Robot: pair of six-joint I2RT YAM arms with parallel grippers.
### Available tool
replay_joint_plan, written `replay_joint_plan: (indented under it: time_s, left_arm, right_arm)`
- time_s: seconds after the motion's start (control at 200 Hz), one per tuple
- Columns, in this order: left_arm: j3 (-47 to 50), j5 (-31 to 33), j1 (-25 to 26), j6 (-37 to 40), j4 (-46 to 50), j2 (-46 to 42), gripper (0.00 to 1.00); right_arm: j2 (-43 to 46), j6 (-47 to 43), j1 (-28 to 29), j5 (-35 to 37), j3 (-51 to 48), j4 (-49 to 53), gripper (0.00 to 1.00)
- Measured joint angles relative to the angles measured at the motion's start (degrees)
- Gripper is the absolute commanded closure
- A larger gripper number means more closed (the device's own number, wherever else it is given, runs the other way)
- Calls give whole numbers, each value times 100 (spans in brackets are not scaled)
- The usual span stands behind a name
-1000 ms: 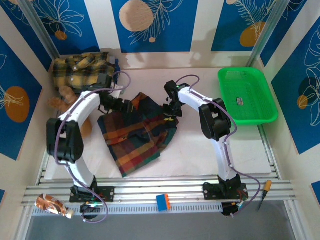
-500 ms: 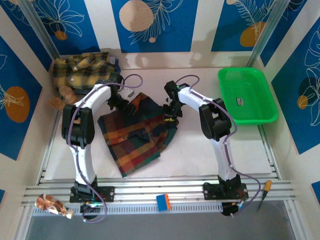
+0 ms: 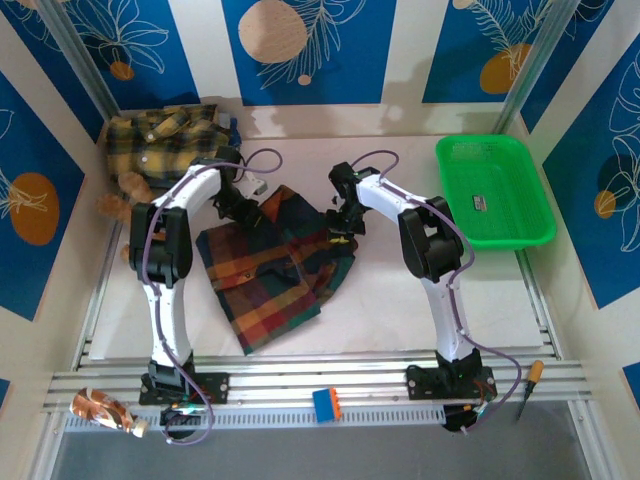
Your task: Fold and stack the long sleeve shirts
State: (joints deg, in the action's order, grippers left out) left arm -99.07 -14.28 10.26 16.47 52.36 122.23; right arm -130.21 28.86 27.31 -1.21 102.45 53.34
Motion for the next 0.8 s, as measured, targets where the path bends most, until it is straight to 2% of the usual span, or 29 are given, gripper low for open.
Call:
replay_joint_plan:
  time_s: [0.145, 0.365, 0.675, 0.715, 0.8]
  left_arm:
    - [-11, 190, -144, -160, -48, 0, 94]
    - [-11, 407, -256, -354, -229, 0, 96]
    - [-22, 492, -256, -505, -369, 0, 93]
    - [-22, 492, -256, -551, -372, 0, 92]
    - [-22, 485, -256, -662, -413, 0, 78]
  right_arm:
    - [129, 66, 2, -2, -229, -20, 85]
    - [483, 234, 15, -7, -831, -131, 86]
    - [772, 389, 35, -20, -1307, -302, 86]
    - [796, 407, 44, -15, -1351, -326, 86]
    - [861, 446, 72, -15, -1456, -350, 86]
